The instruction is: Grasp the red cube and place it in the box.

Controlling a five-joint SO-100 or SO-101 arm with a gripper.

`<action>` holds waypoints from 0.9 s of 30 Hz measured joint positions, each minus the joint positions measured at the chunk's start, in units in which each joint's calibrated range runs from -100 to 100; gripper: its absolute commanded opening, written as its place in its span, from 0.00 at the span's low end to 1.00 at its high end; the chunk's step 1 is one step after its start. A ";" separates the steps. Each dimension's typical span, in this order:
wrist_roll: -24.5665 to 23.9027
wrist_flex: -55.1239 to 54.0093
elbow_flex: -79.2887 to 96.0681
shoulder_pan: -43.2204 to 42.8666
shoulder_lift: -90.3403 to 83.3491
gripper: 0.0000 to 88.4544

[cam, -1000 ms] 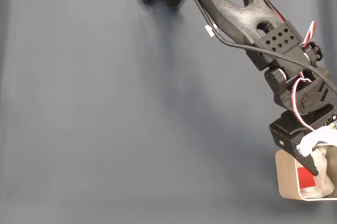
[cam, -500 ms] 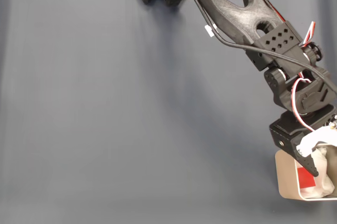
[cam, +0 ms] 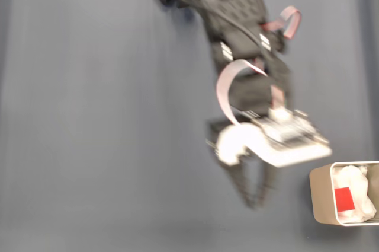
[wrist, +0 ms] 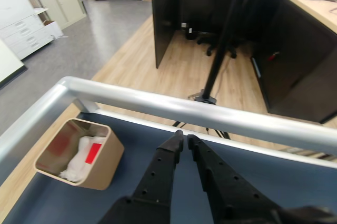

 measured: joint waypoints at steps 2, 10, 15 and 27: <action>0.15 -0.48 7.96 2.89 -7.38 0.00; -0.63 -2.86 43.40 8.31 -37.52 0.00; -0.93 -4.46 63.92 8.31 -55.32 0.00; -1.95 1.27 102.26 7.64 -93.27 0.00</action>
